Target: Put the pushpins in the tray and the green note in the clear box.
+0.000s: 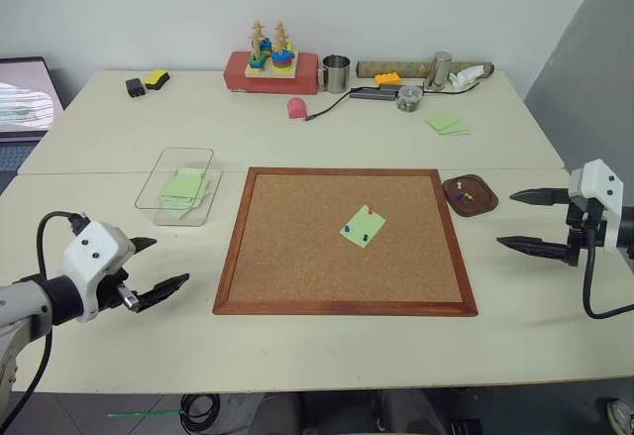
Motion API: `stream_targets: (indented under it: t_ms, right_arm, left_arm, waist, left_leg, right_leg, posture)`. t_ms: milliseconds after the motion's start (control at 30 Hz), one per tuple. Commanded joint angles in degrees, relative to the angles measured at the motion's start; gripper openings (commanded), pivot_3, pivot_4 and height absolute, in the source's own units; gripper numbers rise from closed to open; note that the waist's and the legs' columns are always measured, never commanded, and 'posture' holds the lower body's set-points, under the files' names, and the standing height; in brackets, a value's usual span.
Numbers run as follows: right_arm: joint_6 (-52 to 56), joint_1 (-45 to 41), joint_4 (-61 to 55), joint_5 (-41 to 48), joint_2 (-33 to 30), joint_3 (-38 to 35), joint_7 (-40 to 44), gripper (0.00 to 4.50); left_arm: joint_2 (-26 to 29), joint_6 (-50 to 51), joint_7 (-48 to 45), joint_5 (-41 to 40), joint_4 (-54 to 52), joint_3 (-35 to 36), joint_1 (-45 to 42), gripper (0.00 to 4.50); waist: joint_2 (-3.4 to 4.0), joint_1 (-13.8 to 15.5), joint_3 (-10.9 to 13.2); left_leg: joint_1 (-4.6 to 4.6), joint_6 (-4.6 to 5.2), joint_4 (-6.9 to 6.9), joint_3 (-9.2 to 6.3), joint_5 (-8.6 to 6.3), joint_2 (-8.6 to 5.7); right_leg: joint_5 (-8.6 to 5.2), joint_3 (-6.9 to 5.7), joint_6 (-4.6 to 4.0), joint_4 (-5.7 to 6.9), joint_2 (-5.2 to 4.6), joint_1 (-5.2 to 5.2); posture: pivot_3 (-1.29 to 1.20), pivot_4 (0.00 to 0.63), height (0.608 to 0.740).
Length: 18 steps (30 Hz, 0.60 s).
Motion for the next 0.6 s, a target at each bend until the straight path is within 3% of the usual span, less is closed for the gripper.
stream_targets:
  t_ms: [33, 600]
  right_arm:
    - [-0.07, -0.2, -1.59, 0.11, -0.11, -0.8, 0.47, 4.46]
    - [0.84, -0.98, -3.0, 0.54, 1.01, -0.35, 0.53, 4.46]
  left_arm:
    - [-0.07, 0.28, 0.32, 0.05, -1.78, 1.17, -0.8, 4.5]
    - [-2.05, 4.0, 0.23, -3.14, -4.62, -1.58, -5.39, 4.5]
  waist:
    - [0.0, 0.0, 0.0]
    - [0.0, 0.0, 0.0]
  left_leg:
    - [0.0, 0.0, 0.0, 0.0, 0.0, 0.0]
    - [0.0, 0.0, 0.03, -0.01, 0.0, -0.01]
  right_leg:
    - [0.0, 0.0, -0.01, 0.0, 0.0, 0.0]
    - [0.03, 0.0, -0.05, 0.03, 0.0, 0.01]
  posture:
    - [0.0, 0.15, 0.74]
    - [0.0, 0.15, 0.74]
